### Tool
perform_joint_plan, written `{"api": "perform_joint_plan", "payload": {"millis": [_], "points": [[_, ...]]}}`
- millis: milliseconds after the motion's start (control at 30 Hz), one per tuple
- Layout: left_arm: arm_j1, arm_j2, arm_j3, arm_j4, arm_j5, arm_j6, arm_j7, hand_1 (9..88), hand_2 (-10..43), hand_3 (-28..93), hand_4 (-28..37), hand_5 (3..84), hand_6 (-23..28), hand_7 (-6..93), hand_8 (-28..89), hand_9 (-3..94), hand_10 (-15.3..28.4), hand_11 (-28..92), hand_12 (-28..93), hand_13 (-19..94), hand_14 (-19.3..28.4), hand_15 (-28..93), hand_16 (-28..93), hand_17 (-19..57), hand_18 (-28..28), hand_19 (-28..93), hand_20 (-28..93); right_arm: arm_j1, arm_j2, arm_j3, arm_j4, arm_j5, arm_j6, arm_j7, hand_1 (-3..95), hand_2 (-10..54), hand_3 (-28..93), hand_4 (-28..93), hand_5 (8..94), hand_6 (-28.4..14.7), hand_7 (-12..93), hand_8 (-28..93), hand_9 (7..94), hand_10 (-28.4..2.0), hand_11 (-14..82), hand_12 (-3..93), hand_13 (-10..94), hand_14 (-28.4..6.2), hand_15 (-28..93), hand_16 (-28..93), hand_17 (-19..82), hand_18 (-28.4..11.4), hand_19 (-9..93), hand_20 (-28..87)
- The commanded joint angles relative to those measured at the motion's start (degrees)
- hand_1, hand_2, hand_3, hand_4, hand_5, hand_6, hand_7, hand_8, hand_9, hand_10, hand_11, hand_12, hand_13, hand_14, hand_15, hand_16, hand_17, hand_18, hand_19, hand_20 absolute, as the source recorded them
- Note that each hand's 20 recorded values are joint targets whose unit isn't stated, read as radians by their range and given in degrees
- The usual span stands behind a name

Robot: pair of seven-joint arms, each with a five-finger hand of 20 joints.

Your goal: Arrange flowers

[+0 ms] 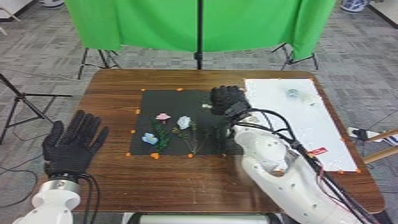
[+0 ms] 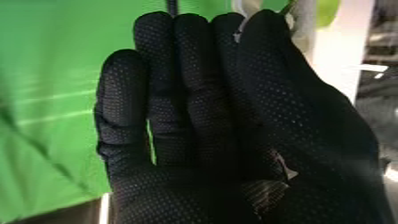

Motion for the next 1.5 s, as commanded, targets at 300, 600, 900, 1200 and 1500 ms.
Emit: {"api": "perform_joint_plan", "payload": {"millis": [300, 600, 900, 1200, 1500], "points": [[0.14, 0.09, -0.13, 0.1, -1.82, 0.99, 0.11, 26.7, 13.3, 75, -28.3, 44.6, 6.6, 17.5, -11, 40.2, 12.5, 24, 12, 32, 12.2, 40, -5, -2.3, 13.2, 31, 17, -3.23, 2.12, -3.06, -4.97, 1.29, -1.94, -1.01, 63.2, -9.5, 64, -28, 79.3, -2.1, 28, 7, 82.9, -11.8, 5.4, 35.0, 67, -8.7, 29, 36, 32, -21.9, 79, 34], [0.17, 0.21, -1.89, -1.26, -6.64, 1.8, 1.16, 27.1, 13.8, 75, -28.2, 45.5, 6.6, 19.5, -11, 41.0, 12.3, 25, 12, 33, 12.0, 40, -5, -1.9, 13.0, 31, 17, -5.36, 1.39, -1.77, -7.99, 3.93, -7.21, -0.76, 59.4, -9.5, 68, -28, 76.1, -2.2, 28, 6, 78.4, -12.9, 9.6, 30.7, 65, -10.4, 33, 32, 31, -22.0, 78, 32], [-0.48, 0.2, -2.5, -1.56, -7.81, 1.51, 0.4, 27.2, 13.6, 75, -28.2, 45.8, 6.7, 20.0, -12, 41.1, 12.2, 25, 12, 33, 12.2, 41, -5, -1.6, 13.0, 31, 17, -6.29, 0.09, 0.66, -9.38, 3.96, -13.28, -1.62, 53.3, -9.5, 72, -28, 69.2, -3.1, 22, 2, 70.2, -15.5, 18.7, 18.7, 60, -13.4, 39, 20, 28, -22.2, 75, 29], [-0.08, 0.1, -2.71, -1.61, -8.27, 2.67, 1.0, 27.3, 13.2, 76, -28.2, 45.8, 6.9, 19.9, -12, 41.1, 12.7, 25, 12, 32, 12.5, 41, -5, -1.8, 13.2, 31, 17, -6.87, 0.78, 5.56, -11.64, 6.7, -14.4, 0.58, 42.9, -9.5, 79, -28, 58.3, -5.7, 16, -11, 61.7, -18.1, 16.9, 17.1, 55, -15.4, 41, 18, 26, -23.2, 75, 29], [0.72, 0.03, -2.39, -1.37, -4.88, 0.6, 1.26, 27.7, 13.0, 76, -28.2, 46.3, 7.5, 19.6, -12, 41.4, 13.6, 25, 12, 32, 13.7, 42, -5, -2.6, 13.6, 31, 17, -2.37, 4.92, 15.56, -3.04, 6.04, -4.88, 3.92, 37.7, -9.5, 78, -26, 53.8, -7.3, 14, -10, 51.4, -20.8, 13.6, 15.7, 44, -18.7, 41, 15, 25, -23.7, 74, 27]]}}
